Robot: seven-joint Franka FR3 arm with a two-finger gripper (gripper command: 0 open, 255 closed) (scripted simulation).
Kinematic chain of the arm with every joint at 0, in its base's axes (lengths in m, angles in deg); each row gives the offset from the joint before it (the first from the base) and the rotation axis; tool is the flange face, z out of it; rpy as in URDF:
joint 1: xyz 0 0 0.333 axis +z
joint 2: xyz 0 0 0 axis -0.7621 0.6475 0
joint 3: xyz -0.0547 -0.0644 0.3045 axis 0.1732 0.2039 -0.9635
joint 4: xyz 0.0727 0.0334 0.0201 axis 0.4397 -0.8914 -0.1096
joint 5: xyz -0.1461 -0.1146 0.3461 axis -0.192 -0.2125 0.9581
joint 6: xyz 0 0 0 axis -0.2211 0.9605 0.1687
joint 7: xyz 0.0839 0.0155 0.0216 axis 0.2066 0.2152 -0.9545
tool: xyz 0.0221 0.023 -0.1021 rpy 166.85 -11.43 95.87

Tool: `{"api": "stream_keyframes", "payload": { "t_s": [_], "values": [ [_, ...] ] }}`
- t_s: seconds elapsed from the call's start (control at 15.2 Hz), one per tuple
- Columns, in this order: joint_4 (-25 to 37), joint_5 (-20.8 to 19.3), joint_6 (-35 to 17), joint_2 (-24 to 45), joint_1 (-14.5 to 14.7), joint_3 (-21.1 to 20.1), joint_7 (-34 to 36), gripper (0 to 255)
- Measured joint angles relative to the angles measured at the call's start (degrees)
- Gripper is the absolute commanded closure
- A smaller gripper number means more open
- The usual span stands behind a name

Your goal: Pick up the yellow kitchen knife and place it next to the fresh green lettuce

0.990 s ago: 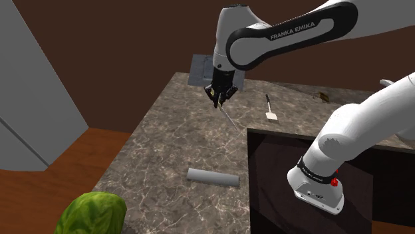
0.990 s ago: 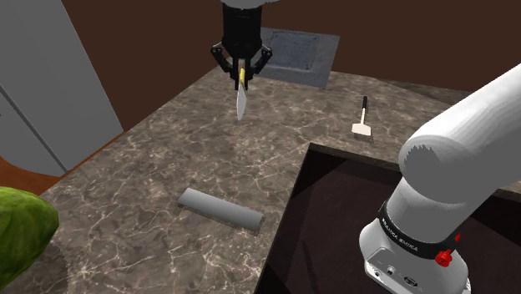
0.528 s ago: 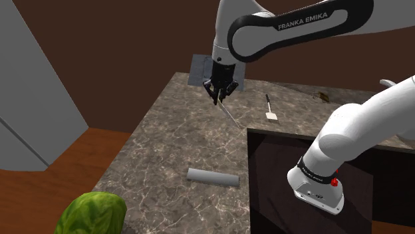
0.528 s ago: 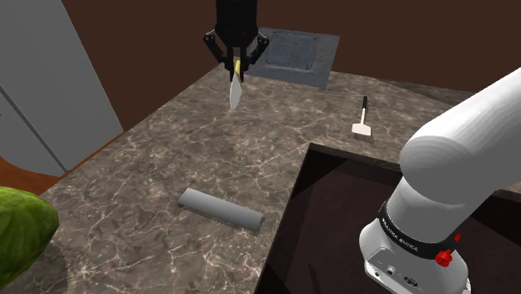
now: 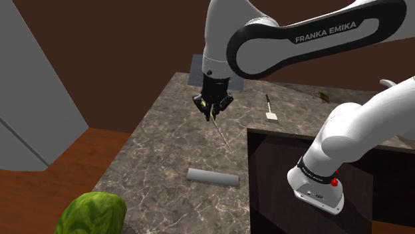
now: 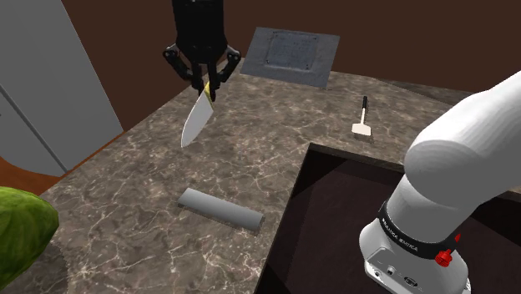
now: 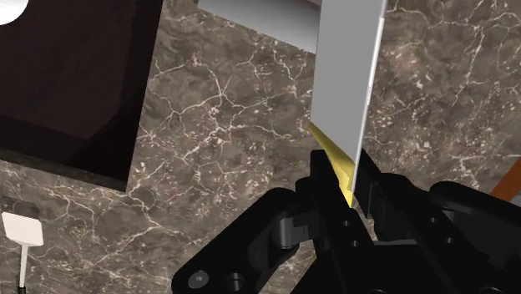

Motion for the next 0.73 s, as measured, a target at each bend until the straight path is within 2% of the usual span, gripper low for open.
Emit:
{"api": "stream_keyframes", "payload": {
  "t_s": [0.26,0.73],
  "values": [
    [1.7,1.2,0.7,0.2,1.8,-4.1,5.5,255],
    [7.1,1.3,0.4,4.4,3.4,-13.2,16.7,255]
  ]
}}
